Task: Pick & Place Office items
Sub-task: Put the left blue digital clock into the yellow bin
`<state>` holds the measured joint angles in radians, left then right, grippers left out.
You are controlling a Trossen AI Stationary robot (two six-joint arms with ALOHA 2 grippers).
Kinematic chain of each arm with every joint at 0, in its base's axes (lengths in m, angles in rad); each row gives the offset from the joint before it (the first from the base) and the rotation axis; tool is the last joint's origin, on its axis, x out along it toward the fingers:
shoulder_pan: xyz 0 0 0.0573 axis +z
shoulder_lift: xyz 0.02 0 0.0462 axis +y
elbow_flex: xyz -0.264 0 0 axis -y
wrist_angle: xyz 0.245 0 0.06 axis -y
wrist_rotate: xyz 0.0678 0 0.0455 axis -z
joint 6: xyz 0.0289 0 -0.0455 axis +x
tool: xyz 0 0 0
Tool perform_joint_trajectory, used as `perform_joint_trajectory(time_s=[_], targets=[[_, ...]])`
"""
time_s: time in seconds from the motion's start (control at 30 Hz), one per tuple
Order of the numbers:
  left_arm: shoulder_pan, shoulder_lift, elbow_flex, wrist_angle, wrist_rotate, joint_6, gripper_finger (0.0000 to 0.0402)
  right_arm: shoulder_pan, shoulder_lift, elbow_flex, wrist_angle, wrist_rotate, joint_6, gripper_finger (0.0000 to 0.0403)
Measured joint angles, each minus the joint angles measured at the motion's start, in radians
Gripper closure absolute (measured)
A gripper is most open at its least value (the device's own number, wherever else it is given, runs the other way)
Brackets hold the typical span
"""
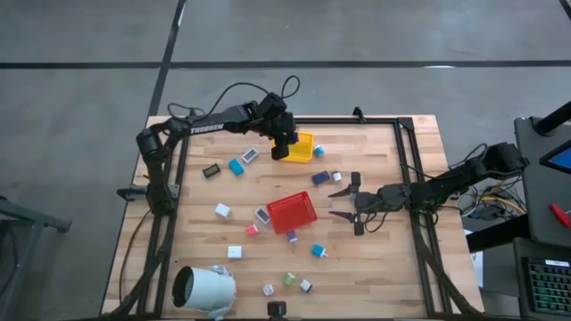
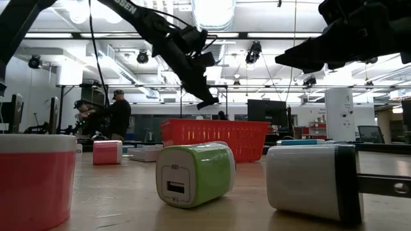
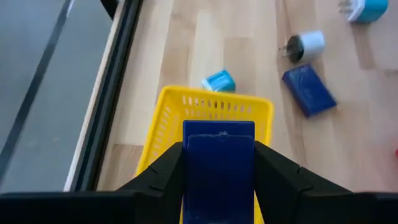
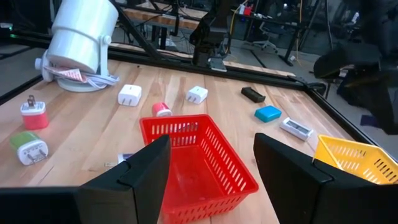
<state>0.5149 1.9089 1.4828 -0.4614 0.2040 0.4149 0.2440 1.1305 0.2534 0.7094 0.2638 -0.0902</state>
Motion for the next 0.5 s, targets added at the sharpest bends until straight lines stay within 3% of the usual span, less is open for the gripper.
perform_joint_trajectory(time_s=[0.27,0.5], targets=[[-0.001,0.169,0.205,-0.214,-0.047,0.058,0.0255,0.000,0.000,0.001,-0.003,0.000,0.000,0.0177],[0.000,0.263,0.312,-0.297,-0.047,0.109,0.0255,0.000,0.000,0.001,-0.015,0.000,0.000,0.0177]])
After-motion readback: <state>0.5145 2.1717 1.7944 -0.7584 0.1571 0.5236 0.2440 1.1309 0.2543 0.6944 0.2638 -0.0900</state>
